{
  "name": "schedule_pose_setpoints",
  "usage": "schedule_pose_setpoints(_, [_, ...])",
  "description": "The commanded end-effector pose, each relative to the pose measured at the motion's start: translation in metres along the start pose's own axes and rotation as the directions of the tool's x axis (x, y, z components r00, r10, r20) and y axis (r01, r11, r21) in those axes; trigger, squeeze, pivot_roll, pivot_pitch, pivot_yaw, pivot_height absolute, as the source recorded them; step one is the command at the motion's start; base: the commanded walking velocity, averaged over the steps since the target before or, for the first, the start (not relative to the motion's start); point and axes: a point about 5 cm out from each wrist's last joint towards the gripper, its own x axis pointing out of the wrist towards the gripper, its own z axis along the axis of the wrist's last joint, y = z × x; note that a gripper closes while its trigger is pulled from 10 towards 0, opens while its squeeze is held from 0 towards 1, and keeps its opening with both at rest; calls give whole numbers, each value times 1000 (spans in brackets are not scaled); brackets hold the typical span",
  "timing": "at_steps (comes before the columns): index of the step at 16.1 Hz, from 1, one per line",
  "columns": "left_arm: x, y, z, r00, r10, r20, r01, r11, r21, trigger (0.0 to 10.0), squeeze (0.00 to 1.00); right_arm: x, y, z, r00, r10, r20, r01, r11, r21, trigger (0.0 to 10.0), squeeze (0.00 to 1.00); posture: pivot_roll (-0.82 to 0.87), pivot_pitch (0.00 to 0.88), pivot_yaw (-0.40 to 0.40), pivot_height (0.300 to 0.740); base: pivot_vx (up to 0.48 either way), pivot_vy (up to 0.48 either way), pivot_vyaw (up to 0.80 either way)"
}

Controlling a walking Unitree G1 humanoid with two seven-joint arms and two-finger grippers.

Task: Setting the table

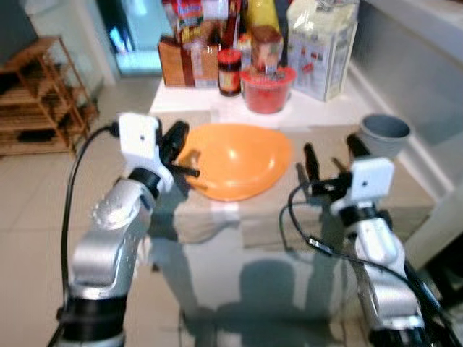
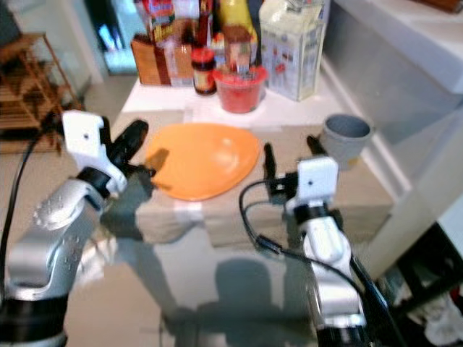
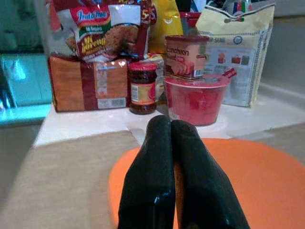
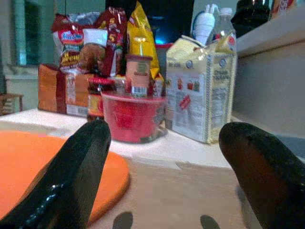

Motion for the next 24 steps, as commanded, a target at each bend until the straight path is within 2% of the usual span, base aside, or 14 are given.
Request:
schedule_pose_setpoints(1, [1,4,-1,1000,1,-23,0,1000,25,10000,0,3,8,2,1000,20,13,-20,1000,13,10000,0,-61,0,67,736,360,-311,0])
schedule_pose_setpoints(7, [12,4,5,997,-67,-24,68,997,38,10000,0,3,5,3,1000,13,21,-13,1000,1,10000,0,-74,0,69,736,0,0,0])
schedule_pose_setpoints(9, [22,9,5,989,-117,-86,121,992,40,10000,0,4,5,5,1000,11,27,-11,1000,4,10000,0,-72,0,71,736,0,0,0])
schedule_pose_setpoints(13, [35,12,0,972,-178,-152,189,980,58,10000,0,5,4,3,1000,8,23,-8,1000,7,10000,0,-78,0,78,736,0,0,0])
schedule_pose_setpoints(15, [48,11,1,957,-232,-176,241,970,28,10000,0,3,5,3,1000,2,18,-3,1000,10,10000,0,-89,0,89,736,0,0,0])
schedule_pose_setpoints(19, [61,6,3,947,-272,-173,281,959,33,10000,0,0,3,3,1000,-7,13,7,1000,7,10000,0,-100,0,95,736,0,0,0])
schedule_pose_setpoints(24, [66,0,-2,924,-326,-199,333,943,2,10000,0,-1,2,3,1000,-13,6,13,1000,3,10000,0,-105,0,97,736,0,0,0])
